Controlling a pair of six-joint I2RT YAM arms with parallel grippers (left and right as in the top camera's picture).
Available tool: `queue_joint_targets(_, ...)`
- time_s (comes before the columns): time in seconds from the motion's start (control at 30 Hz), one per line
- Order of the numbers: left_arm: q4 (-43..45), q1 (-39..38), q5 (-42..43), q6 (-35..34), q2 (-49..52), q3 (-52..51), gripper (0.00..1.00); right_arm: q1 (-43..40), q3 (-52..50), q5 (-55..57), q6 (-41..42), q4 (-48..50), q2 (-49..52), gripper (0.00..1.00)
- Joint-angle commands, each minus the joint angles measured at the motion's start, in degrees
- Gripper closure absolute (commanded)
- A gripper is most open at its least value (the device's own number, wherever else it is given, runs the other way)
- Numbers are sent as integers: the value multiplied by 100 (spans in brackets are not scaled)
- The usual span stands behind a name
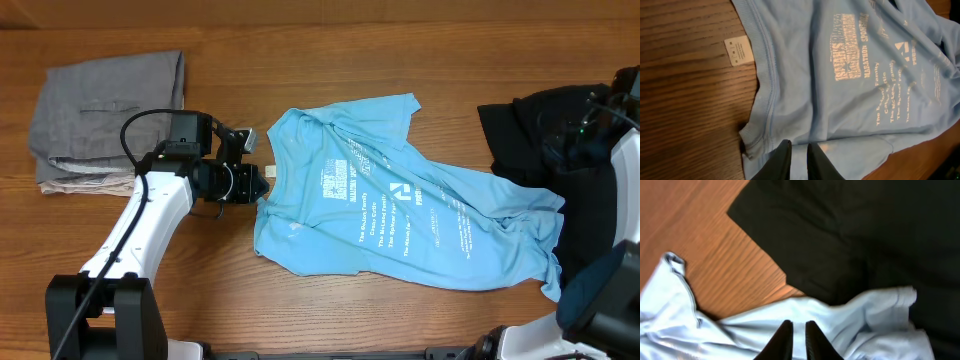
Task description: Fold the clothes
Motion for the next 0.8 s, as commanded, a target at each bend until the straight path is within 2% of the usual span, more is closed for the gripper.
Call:
queue_joint_targets(0.0, -20, 0, -79, -101, -66, -9, 85, -39, 85, 131, -168, 162, 549, 88)
queue_joint_targets(0.4, -39, 0, -284, -101, -66, -9, 85, -173, 85, 177, -166, 1027, 2153, 91)
queue_joint_targets(0.6, -42, 0, -511, -125, -66, -9, 85, -470, 85, 820, 35, 1537, 2468, 94)
queue_joint_targets(0.77, -26, 0, -514, -120, -66, -9, 85, -960, 85, 815, 31, 2166, 2468, 94)
